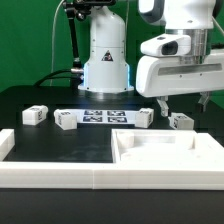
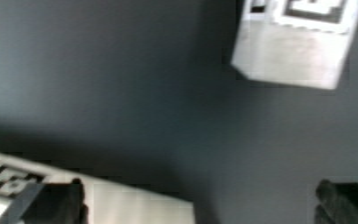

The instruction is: Assemble one leg

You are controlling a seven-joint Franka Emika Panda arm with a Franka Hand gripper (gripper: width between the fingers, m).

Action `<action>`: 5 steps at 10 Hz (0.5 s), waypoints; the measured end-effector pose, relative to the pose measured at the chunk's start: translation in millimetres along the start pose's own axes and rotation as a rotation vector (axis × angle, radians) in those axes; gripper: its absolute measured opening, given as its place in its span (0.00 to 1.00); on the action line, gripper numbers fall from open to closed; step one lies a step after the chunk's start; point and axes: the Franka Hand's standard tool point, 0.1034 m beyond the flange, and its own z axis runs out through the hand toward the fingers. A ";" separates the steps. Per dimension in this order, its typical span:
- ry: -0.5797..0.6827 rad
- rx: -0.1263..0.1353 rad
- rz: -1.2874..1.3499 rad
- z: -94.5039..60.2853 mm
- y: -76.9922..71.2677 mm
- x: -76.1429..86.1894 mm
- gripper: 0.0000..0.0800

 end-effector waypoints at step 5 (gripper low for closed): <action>-0.216 -0.011 -0.015 0.7 -4.7 -6.8 0.81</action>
Offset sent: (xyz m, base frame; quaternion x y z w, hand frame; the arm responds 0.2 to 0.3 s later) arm 0.0000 0.0000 0.0000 0.0000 -0.1938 0.0000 0.9810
